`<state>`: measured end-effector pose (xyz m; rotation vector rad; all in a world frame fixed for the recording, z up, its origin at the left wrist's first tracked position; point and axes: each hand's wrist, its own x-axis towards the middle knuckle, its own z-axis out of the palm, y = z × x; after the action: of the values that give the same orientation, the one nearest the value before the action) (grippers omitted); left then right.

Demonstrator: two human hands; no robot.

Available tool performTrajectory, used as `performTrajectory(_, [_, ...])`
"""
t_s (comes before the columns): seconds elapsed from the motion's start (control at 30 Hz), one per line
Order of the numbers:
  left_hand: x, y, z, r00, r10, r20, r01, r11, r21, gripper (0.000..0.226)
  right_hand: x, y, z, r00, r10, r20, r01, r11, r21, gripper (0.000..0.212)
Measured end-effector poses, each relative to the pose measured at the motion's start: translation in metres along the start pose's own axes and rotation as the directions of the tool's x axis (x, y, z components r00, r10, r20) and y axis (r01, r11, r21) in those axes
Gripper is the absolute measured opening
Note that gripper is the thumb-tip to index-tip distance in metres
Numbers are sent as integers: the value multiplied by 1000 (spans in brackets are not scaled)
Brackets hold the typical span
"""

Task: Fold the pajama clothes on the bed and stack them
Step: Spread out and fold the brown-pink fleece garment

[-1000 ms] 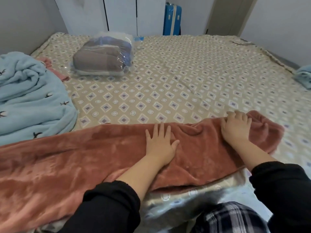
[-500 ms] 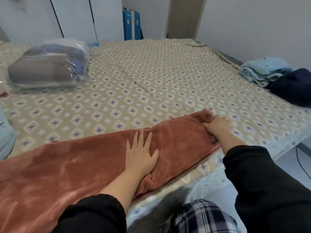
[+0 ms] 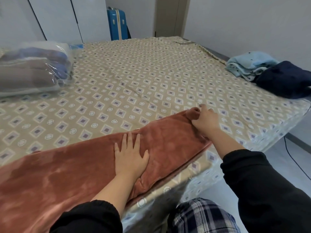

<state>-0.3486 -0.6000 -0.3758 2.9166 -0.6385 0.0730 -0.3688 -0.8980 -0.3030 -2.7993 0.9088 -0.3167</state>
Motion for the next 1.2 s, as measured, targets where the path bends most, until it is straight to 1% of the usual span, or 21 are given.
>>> performTrajectory(0.03, [0, 0, 0, 1000, 1, -2, -1, 1000, -1, 72, 0, 2, -6, 1000, -9, 0, 9, 993, -116, 39])
performTrajectory(0.1, [0, 0, -1, 1000, 3, -9, -3, 1000, -7, 72, -5, -1, -15, 979, -201, -39, 179, 935, -307, 33])
performTrajectory(0.17, [0, 1, -1, 1000, 4, -17, -5, 1000, -14, 71, -24, -14, -16, 883, -469, -24, 438, 841, -317, 24])
performTrajectory(0.23, [0, 0, 0, 1000, 5, -21, -5, 1000, -5, 72, -45, -25, -5, 831, -555, 26, 548, 810, -208, 22])
performTrajectory(0.3, [1, -1, 1, 1000, 3, -24, -3, 1000, 1, 73, -43, -27, -1, 892, -445, -77, 432, 891, -143, 34])
performTrajectory(0.37, [2, -1, 2, 1000, -3, -25, 3, 1000, 0, 74, -16, -9, -11, 952, -215, -217, 197, 975, -105, 41])
performTrajectory(0.4, [2, -1, 2, 1000, -3, -25, 3, 1000, -1, 75, -1, 3, -20, 975, -88, -205, 68, 993, -100, 44])
performTrajectory(0.47, [2, -1, 2, 1000, 4, -24, -4, 1000, -2, 74, 21, 25, -24, 992, 100, -77, -113, 979, -172, 49])
performTrajectory(0.5, [2, -1, 2, 1000, 7, -25, -7, 1000, -1, 73, 27, 31, -20, 989, 149, 11, -143, 962, -231, 49])
performTrajectory(0.57, [2, -1, 2, 1000, 5, -30, -5, 1000, -5, 74, 30, 25, -8, 969, 211, 126, -156, 924, -349, 32])
performTrajectory(0.6, [2, -1, 2, 999, 2, -34, -2, 1000, -9, 75, 32, 15, -3, 970, 209, 120, -146, 906, -396, 29])
performTrajectory(0.63, [1, 0, 1, 999, 0, -35, -1, 1000, -10, 76, 35, 2, 1, 986, 147, 72, -102, 897, -430, 32])
performTrajectory(0.7, [1, 0, 0, 1000, 1, -30, -1, 1000, -5, 78, 37, -31, 2, 995, -95, -27, 77, 913, -401, 40])
performTrajectory(0.77, [1, 0, 0, 1000, 2, -27, -2, 1000, -1, 78, 28, -68, 9, 932, -360, -31, 348, 918, -190, 28])
performTrajectory(0.8, [0, 0, -1, 1000, 3, -27, -3, 1000, -1, 78, 19, -86, 16, 902, -431, 19, 431, 901, -53, 25])
performTrajectory(0.83, [0, 0, -1, 1000, 3, -27, -3, 1000, -1, 77, 10, -104, 24, 882, -457, 114, 455, 889, 42, 32])
performTrajectory(0.9, [1, 0, -2, 1000, -1, -26, 1, 1000, -1, 77, -8, -130, 45, 847, -459, 268, 459, 886, 65, 45])
performTrajectory(0.93, [1, 0, -2, 1000, -1, -25, 1, 1000, -4, 78, -14, -135, 56, 847, -463, 262, 474, 880, 23, 47])
performTrajectory(1.0, [-1, 0, -3, 1000, 17, -25, -17, 1000, -21, 79, -17, -134, 71, 879, -451, 154, 463, 885, -53, 48])
performTrajectory(1.1, [-1, -2, -3, 997, 80, -19, -81, 994, -73, 74, -6, -127, 75, 927, -370, 60, 372, 928, -32, 48])
performTrajectory(1.2, [-2, -2, -2, 997, 79, -21, -80, 992, -101, 71, -6, -136, 68, 932, -361, 24, 362, 928, -90, 37])
